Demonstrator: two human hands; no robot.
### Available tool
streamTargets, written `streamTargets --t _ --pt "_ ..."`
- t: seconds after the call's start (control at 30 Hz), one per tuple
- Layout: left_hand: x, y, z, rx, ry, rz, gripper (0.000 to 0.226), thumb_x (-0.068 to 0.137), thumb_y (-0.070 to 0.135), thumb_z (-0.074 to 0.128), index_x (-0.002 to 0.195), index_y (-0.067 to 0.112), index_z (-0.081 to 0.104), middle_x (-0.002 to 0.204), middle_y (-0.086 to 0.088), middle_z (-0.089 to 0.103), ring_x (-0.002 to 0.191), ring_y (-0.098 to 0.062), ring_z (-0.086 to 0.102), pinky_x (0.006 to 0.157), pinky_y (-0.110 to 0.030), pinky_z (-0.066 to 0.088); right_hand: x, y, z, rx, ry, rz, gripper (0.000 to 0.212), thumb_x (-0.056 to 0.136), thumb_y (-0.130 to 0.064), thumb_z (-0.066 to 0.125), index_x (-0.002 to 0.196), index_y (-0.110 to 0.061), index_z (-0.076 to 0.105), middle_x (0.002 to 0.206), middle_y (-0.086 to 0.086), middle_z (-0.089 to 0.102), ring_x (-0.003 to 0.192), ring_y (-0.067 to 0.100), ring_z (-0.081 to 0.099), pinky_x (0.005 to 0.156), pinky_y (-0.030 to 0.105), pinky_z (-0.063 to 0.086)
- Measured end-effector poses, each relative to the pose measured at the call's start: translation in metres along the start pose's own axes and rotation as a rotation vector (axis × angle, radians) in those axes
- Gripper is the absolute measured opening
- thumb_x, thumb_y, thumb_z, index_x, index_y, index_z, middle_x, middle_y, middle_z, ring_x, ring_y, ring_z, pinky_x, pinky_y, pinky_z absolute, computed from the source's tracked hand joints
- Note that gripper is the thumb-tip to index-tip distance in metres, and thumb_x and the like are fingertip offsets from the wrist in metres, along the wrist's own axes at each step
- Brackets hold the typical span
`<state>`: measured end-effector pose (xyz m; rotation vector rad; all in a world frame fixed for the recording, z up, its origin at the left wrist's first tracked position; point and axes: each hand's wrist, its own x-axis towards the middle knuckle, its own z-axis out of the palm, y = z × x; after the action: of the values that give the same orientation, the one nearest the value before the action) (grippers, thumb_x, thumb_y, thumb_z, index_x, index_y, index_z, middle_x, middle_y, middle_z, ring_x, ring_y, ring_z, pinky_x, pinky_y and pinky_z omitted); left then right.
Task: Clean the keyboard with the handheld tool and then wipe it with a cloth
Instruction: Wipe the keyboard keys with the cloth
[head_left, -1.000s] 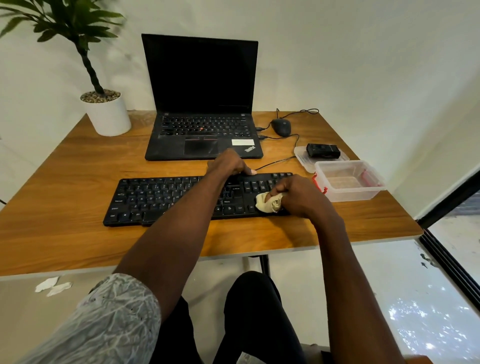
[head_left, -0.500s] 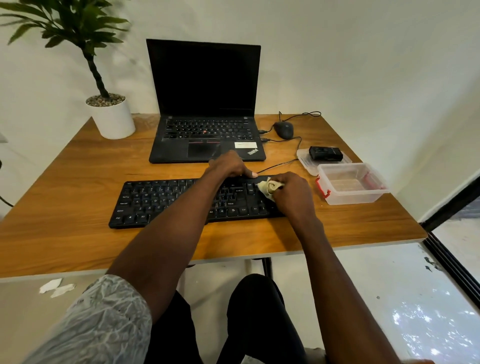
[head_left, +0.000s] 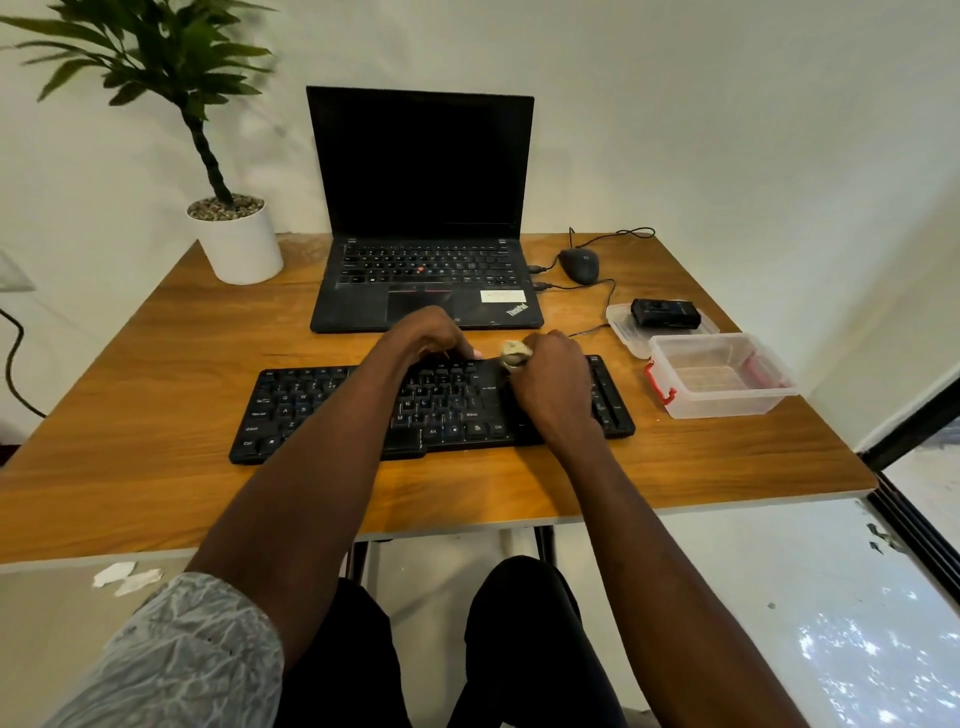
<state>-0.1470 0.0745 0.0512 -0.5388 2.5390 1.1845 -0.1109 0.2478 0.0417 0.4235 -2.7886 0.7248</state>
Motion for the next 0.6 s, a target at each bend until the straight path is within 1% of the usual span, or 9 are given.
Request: streamTargets --t 0.07,0.1,0.17,0.23,0.27,0.4,0.47,0.5,0.6 --pt "0.004 -0.002 0.000 0.016 0.036 -0.020 0.036 0.074 0.020 0.079 0.104 0.002 0.071 0.113 -0.010 0.066 0.100 -0.027 0.059 0.081 -0.037 0.045 0.003 -0.010 0.002 0.113 -0.173 -0.090 0.021 0.085 -0.010 0.063 0.102 -0.017 0.074 0.096 0.003 0.070 0.082 0.016 0.060 0.066 0.031 0.047" --pt "0.005 -0.001 0.000 0.023 0.042 -0.028 0.041 0.074 0.021 0.079 0.108 0.001 0.070 0.118 -0.010 0.065 0.107 -0.029 0.058 0.084 -0.039 0.046 0.007 -0.010 0.002 0.139 -0.215 -0.099 0.023 0.084 -0.009 0.064 0.103 -0.019 0.074 0.096 0.001 0.071 0.081 0.015 0.060 0.066 0.030 0.048" --pt "0.005 -0.001 0.000 0.027 0.033 -0.041 0.048 0.073 0.022 0.079 0.114 0.001 0.067 0.126 -0.013 0.061 0.115 -0.033 0.055 0.090 -0.041 0.045 0.016 -0.002 -0.002 0.121 -0.152 -0.050 0.023 0.083 -0.009 0.066 0.103 -0.017 0.074 0.095 0.003 0.072 0.081 0.017 0.062 0.067 0.029 0.048" --pt "0.006 -0.002 -0.001 0.014 0.020 -0.041 0.053 0.072 0.025 0.081 0.117 0.002 0.064 0.128 -0.013 0.059 0.117 -0.034 0.053 0.088 -0.041 0.043 0.022 0.005 -0.004 0.064 -0.072 0.011 0.021 0.081 -0.008 0.065 0.100 -0.013 0.074 0.094 0.009 0.072 0.085 0.023 0.065 0.070 0.031 0.051" --pt "0.007 -0.003 0.000 0.008 0.022 -0.038 0.055 0.073 0.026 0.080 0.119 0.002 0.063 0.128 -0.013 0.059 0.118 -0.034 0.053 0.086 -0.040 0.041 0.021 0.004 -0.004 0.057 -0.090 0.007 0.020 0.082 -0.007 0.064 0.099 -0.012 0.073 0.094 0.009 0.072 0.088 0.025 0.065 0.072 0.033 0.052" --pt "0.010 -0.007 0.001 0.007 0.037 -0.026 0.052 0.074 0.025 0.080 0.117 0.002 0.064 0.127 -0.013 0.060 0.113 -0.030 0.055 0.085 -0.038 0.042 0.005 -0.010 -0.006 0.115 -0.298 -0.189 0.022 0.085 -0.008 0.066 0.103 -0.017 0.073 0.108 0.003 0.067 0.097 0.019 0.060 0.077 0.032 0.048" --pt "0.009 -0.007 0.000 0.014 0.040 -0.034 0.055 0.072 0.027 0.082 0.118 0.002 0.064 0.127 -0.013 0.061 0.112 -0.030 0.056 0.087 -0.038 0.044 0.006 -0.008 -0.012 0.149 -0.379 -0.214 0.027 0.084 -0.004 0.066 0.105 -0.019 0.073 0.113 0.002 0.067 0.099 0.019 0.060 0.082 0.035 0.051" --pt "0.009 -0.007 0.000 0.018 0.042 -0.040 0.056 0.071 0.028 0.082 0.119 0.003 0.064 0.127 -0.013 0.060 0.113 -0.031 0.055 0.088 -0.039 0.044 0.010 -0.007 -0.015 0.170 -0.384 -0.192 0.029 0.084 -0.002 0.066 0.106 -0.019 0.073 0.113 0.002 0.068 0.098 0.019 0.061 0.083 0.037 0.052" --pt "0.009 -0.007 0.001 0.026 0.042 -0.049 0.057 0.072 0.028 0.081 0.120 0.003 0.064 0.129 -0.013 0.060 0.115 -0.032 0.055 0.092 -0.041 0.044 0.012 -0.009 -0.015 0.135 -0.276 -0.143 0.026 0.083 -0.007 0.068 0.107 -0.018 0.073 0.109 0.007 0.070 0.097 0.023 0.063 0.080 0.038 0.052"
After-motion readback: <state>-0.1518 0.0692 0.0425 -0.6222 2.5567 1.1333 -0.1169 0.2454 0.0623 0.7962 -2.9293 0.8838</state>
